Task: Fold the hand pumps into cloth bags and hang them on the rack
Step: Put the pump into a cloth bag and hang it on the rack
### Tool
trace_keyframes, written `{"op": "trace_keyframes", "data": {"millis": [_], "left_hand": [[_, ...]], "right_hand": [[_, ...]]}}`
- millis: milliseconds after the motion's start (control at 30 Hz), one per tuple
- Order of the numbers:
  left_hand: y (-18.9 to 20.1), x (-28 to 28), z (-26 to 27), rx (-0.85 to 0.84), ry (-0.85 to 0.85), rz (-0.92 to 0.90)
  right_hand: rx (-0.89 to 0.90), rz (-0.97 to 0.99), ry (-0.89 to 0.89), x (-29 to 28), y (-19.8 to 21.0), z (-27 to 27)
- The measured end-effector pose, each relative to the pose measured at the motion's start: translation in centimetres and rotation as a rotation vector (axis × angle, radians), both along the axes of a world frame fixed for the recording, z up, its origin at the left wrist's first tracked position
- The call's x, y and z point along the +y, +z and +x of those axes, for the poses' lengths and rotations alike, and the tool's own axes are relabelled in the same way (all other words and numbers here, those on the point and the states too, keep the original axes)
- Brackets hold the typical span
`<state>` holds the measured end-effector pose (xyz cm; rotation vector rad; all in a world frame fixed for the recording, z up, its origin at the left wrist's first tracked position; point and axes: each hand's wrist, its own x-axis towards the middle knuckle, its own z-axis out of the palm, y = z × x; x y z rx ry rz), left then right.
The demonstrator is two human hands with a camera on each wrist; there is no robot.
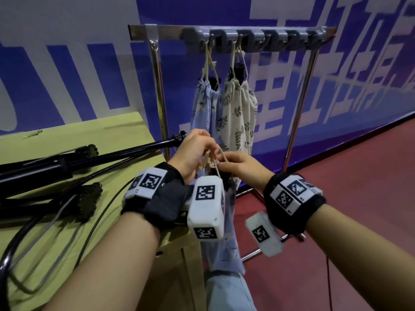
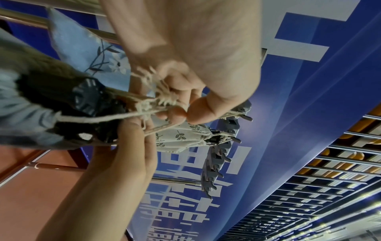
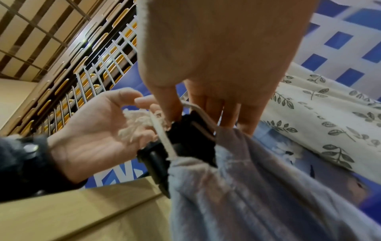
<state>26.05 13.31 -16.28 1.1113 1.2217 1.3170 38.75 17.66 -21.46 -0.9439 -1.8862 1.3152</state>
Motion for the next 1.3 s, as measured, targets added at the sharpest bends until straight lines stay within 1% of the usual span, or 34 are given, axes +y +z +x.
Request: {"op": "trace_keyframes", "data": {"millis": [133,233,367,533,633,833,967,1067,1133,1200,1300], "left_hand": [[0.1,0.0,0.2,-0.016,0.032,0.024],[1.1,0.3,1.1,-0.072,-0.008,-0.007],[5.3,2.1,3.3,-0.079,-0.097,-0.066],[10.8,5.4,6.0,0.018,-0.166,-0.042],[13.2,7.5,7.1,0.044,-0.169,-0.016],[16.0,11.8,8.8,0.135,-0.155,0.044],[16.5,14.8,9.1,0.149,-0.158,0.092],[16.5,16.8,9.4,0.161,-0.203,0.153],[16.6,17.9,9.5,0.175,-0.224,0.184],[16.8,19.0,9.6,0.217,-0.212,0.226],[17.0,20.6,9.4,0.288,-0.138,0.305]], "right_hand": [[0.059,0.01,0.061,0.7,-0.3,0.9],[0.093,0.012,0.081,1.4,0.2,2.1],[0.157,0.037,0.067,3.0,3.4,4.7],[0.188,0.088,0.023,5.8,8.1,7.7],[0.228,0.106,-0.062,7.5,10.2,9.0],[0.196,0.193,-0.213,10.9,13.7,10.7],[0.184,0.235,-0.364,13.7,14.9,11.0],[0.215,0.201,-0.465,16.2,15.7,10.5],[0.226,0.173,-0.499,17.8,16.2,10.1],[0.226,0.184,-0.522,19.1,16.9,9.5],[0.213,0.224,-0.553,20.8,17.9,8.6]]}}
